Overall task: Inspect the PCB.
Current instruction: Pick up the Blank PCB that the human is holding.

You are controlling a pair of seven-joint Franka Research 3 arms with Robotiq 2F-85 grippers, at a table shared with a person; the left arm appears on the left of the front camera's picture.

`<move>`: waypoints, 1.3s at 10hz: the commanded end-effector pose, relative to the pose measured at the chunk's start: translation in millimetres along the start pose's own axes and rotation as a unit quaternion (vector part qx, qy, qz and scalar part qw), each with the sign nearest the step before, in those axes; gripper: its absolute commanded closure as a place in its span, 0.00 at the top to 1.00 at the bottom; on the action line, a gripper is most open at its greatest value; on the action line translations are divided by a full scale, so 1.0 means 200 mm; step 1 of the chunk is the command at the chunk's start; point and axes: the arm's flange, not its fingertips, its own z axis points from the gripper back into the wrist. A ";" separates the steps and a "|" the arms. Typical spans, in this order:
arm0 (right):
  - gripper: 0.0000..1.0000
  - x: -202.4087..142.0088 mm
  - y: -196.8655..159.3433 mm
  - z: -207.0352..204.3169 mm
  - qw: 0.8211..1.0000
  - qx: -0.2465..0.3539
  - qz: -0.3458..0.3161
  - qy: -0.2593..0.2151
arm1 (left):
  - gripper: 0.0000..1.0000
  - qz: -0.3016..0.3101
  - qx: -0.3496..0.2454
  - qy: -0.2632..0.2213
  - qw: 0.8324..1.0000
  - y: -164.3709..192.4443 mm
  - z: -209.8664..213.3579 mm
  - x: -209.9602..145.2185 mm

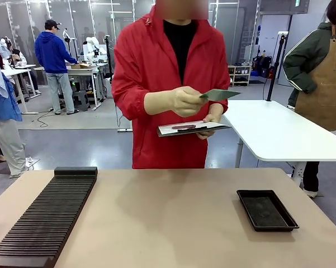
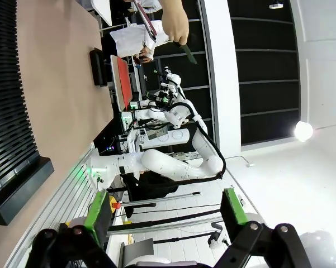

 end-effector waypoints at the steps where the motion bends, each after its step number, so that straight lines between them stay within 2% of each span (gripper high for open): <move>1: 1.00 0.00 0.00 0.01 1.000 0.003 0.007 0.002 | 1.00 0.006 0.004 0.003 1.000 -0.02 0.00 -0.01; 4: 1.00 0.00 0.00 0.00 1.000 0.000 0.000 0.000 | 1.00 0.006 0.004 0.003 1.000 -0.02 0.00 -0.01; 5: 1.00 0.07 0.05 -0.05 0.999 0.028 0.009 0.013 | 1.00 0.006 0.004 0.003 1.000 -0.02 0.00 -0.01; 7: 1.00 0.20 0.18 -0.18 0.996 0.038 -0.025 0.071 | 1.00 0.006 0.004 0.003 1.000 -0.02 0.00 -0.01; 9: 1.00 0.38 0.27 -0.40 0.991 0.060 -0.080 0.094 | 1.00 0.006 0.004 0.003 1.000 -0.02 0.00 -0.01; 10: 1.00 0.44 0.29 -0.51 0.988 0.062 -0.119 0.074 | 1.00 0.006 0.004 0.003 1.000 -0.02 0.00 -0.01; 13: 1.00 0.51 0.36 -0.85 0.974 0.065 -0.188 0.105 | 1.00 0.006 0.004 0.003 1.000 -0.02 0.00 -0.01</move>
